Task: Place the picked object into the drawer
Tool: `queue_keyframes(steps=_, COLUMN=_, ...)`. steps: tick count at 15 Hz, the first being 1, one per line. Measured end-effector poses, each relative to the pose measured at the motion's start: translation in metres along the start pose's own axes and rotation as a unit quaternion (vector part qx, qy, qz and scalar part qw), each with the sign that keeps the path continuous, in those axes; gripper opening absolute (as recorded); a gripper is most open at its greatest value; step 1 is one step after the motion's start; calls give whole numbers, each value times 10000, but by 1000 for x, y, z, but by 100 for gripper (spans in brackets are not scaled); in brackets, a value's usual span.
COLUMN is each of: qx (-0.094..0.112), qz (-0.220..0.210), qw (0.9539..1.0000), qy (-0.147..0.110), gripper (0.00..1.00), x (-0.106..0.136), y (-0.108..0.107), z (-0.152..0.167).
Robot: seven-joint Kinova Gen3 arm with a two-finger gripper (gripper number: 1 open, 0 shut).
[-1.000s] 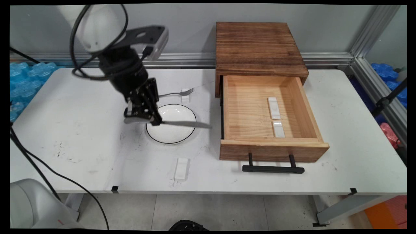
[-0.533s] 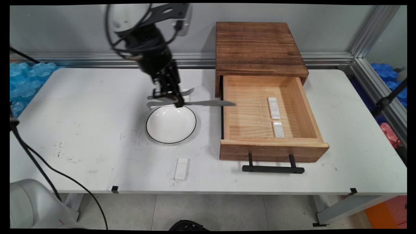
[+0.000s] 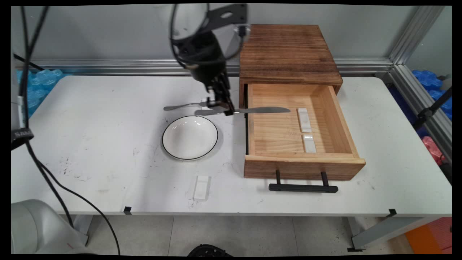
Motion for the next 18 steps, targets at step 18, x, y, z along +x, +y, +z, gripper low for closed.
queue_keyframes(steps=18, qx=204, qz=-9, qw=9996, qy=196, gripper=0, x=113, y=-22, z=120)
